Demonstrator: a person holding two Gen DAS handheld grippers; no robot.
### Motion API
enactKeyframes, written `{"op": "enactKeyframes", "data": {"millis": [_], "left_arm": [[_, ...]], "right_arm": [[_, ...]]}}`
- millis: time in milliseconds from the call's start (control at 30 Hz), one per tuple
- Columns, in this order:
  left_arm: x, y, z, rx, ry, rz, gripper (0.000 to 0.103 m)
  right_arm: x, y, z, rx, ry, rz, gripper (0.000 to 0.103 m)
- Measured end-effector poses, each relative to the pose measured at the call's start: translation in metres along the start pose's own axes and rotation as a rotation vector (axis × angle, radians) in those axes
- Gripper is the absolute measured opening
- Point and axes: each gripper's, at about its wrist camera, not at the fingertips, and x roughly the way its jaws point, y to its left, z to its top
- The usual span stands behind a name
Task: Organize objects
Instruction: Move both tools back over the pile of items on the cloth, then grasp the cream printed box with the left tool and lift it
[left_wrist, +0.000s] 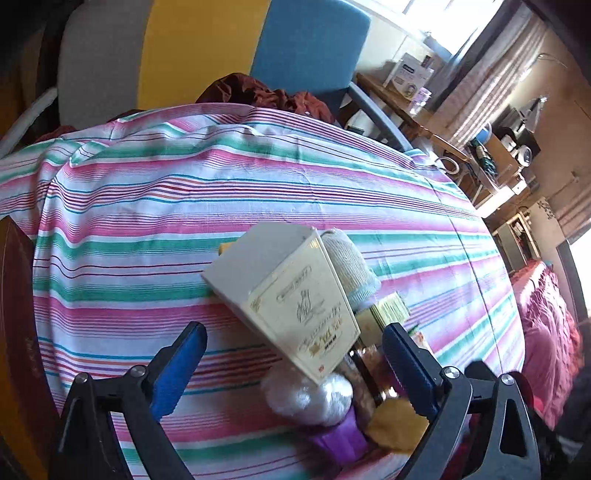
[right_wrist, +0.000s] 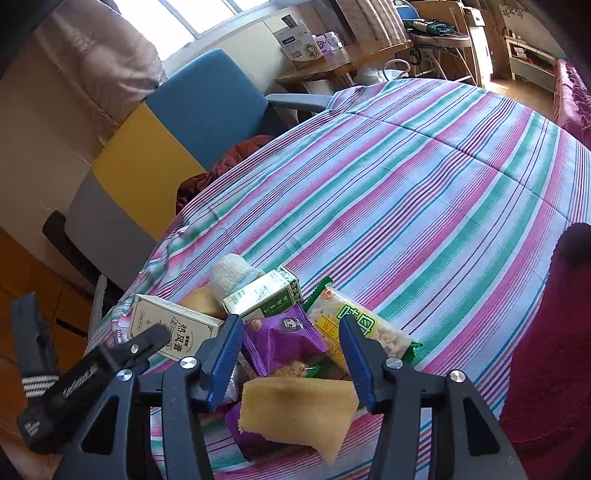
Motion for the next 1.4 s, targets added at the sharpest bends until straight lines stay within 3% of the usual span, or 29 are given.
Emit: {"op": "enactKeyframes", "data": {"millis": [167,200,233,267,400,533,633,733,800,867,1000,1300,1333,1400], "left_arm": [[0.029,0.007,0.020,-0.117,0.015,0.047,0.098],[0.031,0.011,0.020,-0.125,0.019,0.040,0.096],[0.032,0.014,0.019,-0.124,0.017,0.035,0.085],[0.032,0.018,0.017,-0.103,0.022,0.023,0.077],[0.014,0.034,0.001,-0.024,0.013,-0.035,0.074],[-0.011,0.063,-0.016,-0.026,0.052,-0.125,0.074],[-0.030,0.079,-0.024,0.003,0.080,-0.144,0.074],[-0.048,0.086,-0.033,0.078,0.147,-0.177,0.074],[-0.050,0.084,-0.041,0.150,0.232,-0.187,0.074],[-0.048,0.082,-0.051,0.205,0.293,-0.166,0.074],[-0.033,0.075,-0.063,0.234,0.312,-0.095,0.074],[-0.010,0.039,-0.081,0.323,0.142,0.067,0.077],[-0.010,0.038,-0.085,0.338,0.125,0.085,0.075],[-0.009,0.041,-0.089,0.367,0.103,0.111,0.059]], "right_arm": [[0.005,0.002,-0.002,-0.010,0.029,0.023,0.055],[0.005,0.002,-0.003,-0.010,0.034,0.027,0.055],[0.006,0.002,-0.003,-0.009,0.038,0.031,0.055],[0.006,0.001,-0.003,-0.006,0.042,0.035,0.055],[0.007,0.001,-0.004,-0.005,0.048,0.037,0.055],[0.006,0.002,-0.004,-0.012,0.043,0.024,0.055],[0.008,0.003,-0.005,-0.015,0.051,0.009,0.055],[0.010,0.004,-0.007,-0.025,0.059,-0.006,0.055],[0.011,0.006,-0.007,-0.034,0.058,-0.017,0.055],[0.011,0.006,-0.008,-0.034,0.059,-0.022,0.055],[0.010,0.004,-0.007,-0.020,0.057,-0.021,0.055],[0.015,0.003,-0.007,-0.008,0.092,0.013,0.055],[0.016,0.004,-0.008,-0.016,0.098,0.013,0.056],[0.017,0.009,-0.009,-0.036,0.102,0.028,0.056]]}}
